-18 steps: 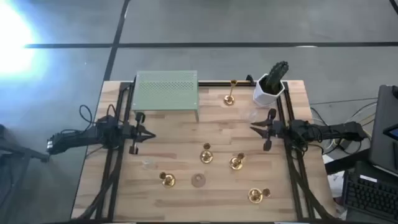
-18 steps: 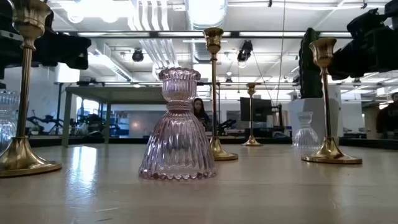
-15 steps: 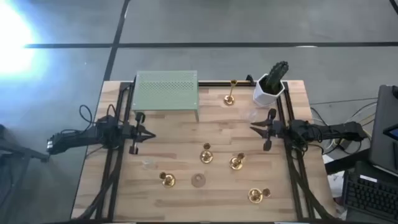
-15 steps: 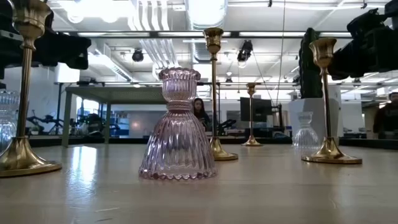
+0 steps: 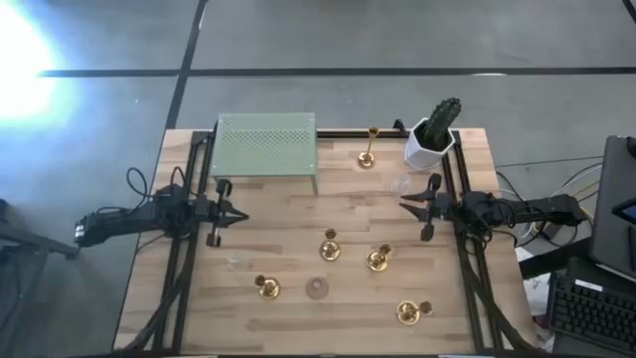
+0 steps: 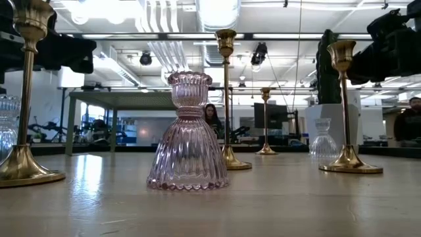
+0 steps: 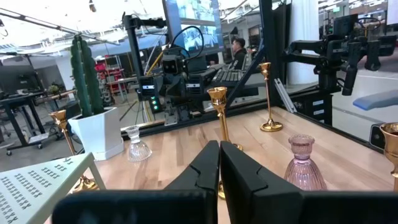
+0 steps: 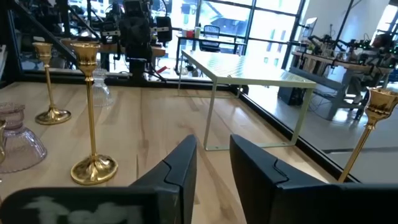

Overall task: Pick & Place candle stick holders
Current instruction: Put the golden candle holder on the shelf

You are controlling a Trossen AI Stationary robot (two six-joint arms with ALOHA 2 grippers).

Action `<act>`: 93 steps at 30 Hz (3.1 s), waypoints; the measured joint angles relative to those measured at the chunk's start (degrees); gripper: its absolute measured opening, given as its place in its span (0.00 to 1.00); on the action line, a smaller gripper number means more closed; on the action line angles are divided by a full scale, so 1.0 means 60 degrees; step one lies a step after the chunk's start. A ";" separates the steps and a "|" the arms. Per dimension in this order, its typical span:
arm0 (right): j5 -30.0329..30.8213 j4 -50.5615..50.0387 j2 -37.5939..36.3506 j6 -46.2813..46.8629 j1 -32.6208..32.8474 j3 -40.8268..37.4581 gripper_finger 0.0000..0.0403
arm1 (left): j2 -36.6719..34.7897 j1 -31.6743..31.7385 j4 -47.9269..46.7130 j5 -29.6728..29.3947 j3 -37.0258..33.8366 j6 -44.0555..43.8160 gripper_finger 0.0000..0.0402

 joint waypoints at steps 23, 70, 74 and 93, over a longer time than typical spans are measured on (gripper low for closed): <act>0.0755 0.3330 0.0349 0.3051 -0.0055 0.0004 0.19 | -0.0002 0.0000 0.0000 0.0000 0.0000 -0.0004 0.05; -0.5085 0.4720 0.8065 -0.0872 -0.0152 0.4861 0.07 | 0.0001 0.0000 0.0003 -0.0003 0.0000 -0.0001 0.05; -0.4969 0.2913 0.8505 -0.1422 -0.0157 0.5740 0.03 | 0.0001 -0.0001 0.0004 0.0001 0.0000 -0.0004 0.05; -0.3993 -0.1097 1.1208 -0.3015 -0.0524 0.8771 0.02 | 0.0001 0.0000 0.0004 0.0001 0.0000 -0.0003 0.05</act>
